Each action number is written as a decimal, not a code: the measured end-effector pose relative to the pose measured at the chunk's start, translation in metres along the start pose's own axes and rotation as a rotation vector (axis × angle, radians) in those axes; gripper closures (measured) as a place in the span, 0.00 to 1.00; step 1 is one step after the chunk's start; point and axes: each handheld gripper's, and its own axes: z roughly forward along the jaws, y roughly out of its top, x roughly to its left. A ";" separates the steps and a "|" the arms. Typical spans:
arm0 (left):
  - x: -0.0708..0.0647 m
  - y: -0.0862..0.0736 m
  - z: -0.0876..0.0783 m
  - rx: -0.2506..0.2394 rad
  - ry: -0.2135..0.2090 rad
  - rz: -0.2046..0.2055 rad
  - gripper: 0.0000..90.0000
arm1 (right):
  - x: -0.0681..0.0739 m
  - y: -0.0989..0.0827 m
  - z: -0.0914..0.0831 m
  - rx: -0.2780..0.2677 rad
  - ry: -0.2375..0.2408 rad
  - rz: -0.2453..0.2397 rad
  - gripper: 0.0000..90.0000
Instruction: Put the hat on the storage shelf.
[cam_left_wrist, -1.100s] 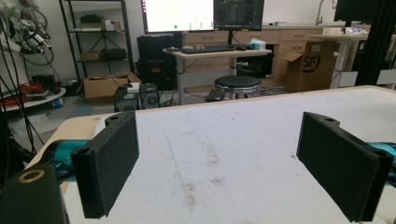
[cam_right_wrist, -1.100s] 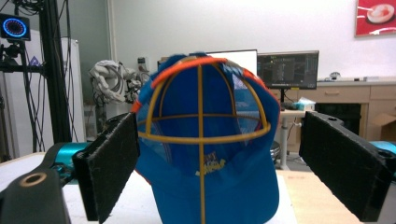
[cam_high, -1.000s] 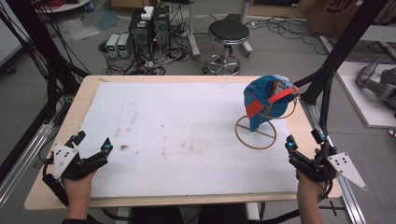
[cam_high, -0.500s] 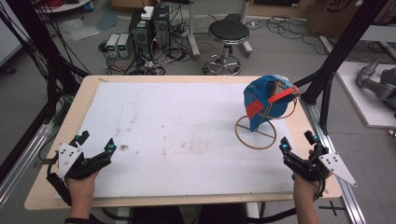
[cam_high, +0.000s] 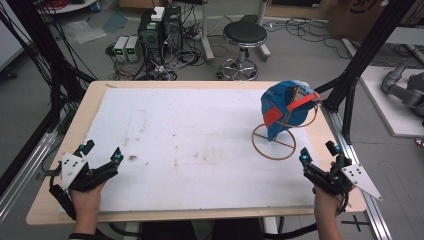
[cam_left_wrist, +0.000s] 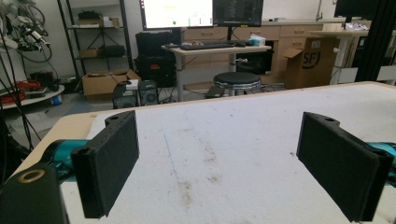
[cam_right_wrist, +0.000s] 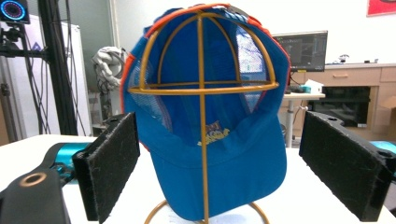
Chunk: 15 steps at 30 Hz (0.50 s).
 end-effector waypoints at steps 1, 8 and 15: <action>0.000 0.000 0.000 0.000 0.000 0.000 0.15 | 0.001 0.000 0.000 0.001 0.000 -0.007 0.13; 0.002 0.000 0.000 0.000 0.005 -0.001 0.15 | 0.004 -0.002 0.002 0.017 0.006 -0.029 0.13; 0.003 0.000 0.001 -0.002 0.007 -0.004 0.15 | 0.000 -0.003 0.000 0.022 -0.003 -0.029 0.13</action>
